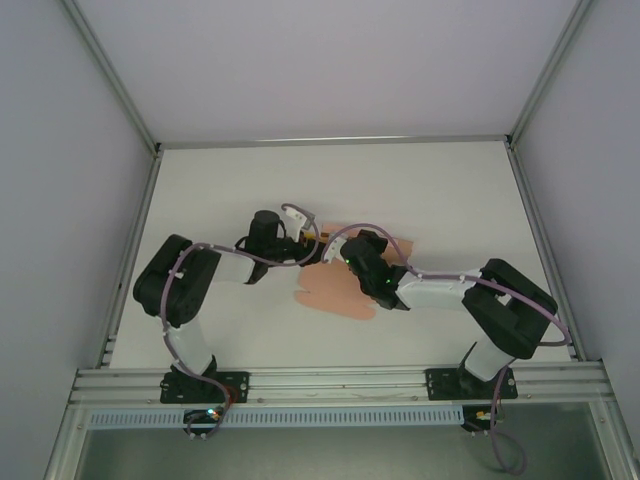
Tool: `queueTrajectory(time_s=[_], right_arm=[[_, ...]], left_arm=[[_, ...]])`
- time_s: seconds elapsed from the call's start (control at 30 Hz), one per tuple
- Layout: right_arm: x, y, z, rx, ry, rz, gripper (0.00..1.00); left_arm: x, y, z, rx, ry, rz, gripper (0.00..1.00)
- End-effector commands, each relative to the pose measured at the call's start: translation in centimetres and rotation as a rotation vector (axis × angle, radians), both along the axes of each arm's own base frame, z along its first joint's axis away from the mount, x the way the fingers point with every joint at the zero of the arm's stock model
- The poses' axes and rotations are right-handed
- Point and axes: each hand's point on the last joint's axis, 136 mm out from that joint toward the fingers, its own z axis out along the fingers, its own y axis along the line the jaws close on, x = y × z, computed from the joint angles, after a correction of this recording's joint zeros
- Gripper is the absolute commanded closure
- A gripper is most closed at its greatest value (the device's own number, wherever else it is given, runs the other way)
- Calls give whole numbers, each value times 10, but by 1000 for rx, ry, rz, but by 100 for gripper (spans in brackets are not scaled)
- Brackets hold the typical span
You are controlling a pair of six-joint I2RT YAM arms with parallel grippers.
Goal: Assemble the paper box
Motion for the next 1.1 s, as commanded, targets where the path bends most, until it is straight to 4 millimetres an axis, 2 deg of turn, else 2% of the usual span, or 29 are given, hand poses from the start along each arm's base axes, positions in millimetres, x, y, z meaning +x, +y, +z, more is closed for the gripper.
queueTrajectory(time_s=[0.0, 0.07, 0.3, 0.37, 0.5, 0.53, 0.6, 0.67, 0.77, 0.87, 0.97, 1.07], right_arm=[[-29, 67, -7, 152, 83, 254, 100], [-31, 69, -8, 164, 87, 252, 100], [-37, 71, -15, 168, 130, 258, 100], [-38, 72, -18, 171, 150, 261, 100], [-33, 67, -16, 175, 146, 223, 100], [-30, 65, -12, 188, 133, 200, 96], [-26, 59, -4, 228, 119, 153, 91], [-23, 51, 4, 268, 123, 118, 81], [-16, 29, 11, 294, 122, 70, 77], [-11, 15, 12, 295, 133, 56, 79], [-7, 16, 11, 289, 129, 88, 91], [-1, 17, -1, 268, 172, 94, 93]], left_arm=[[0, -40, 72, -207, -215, -106, 49], [9, -38, 76, -233, -234, -51, 60], [36, -25, 71, -192, -281, 133, 82], [42, -20, 64, -146, -297, 187, 84], [49, -14, 39, -4, -308, 249, 98], [48, -13, 31, 38, -310, 248, 100], [48, -7, 17, 107, -302, 262, 100], [45, -3, 8, 137, -296, 266, 100], [39, 0, -5, 179, -299, 234, 100], [40, 1, -16, 228, -287, 222, 100], [40, -3, -20, 238, -283, 196, 100], [43, -9, -17, 209, -287, 191, 100]])
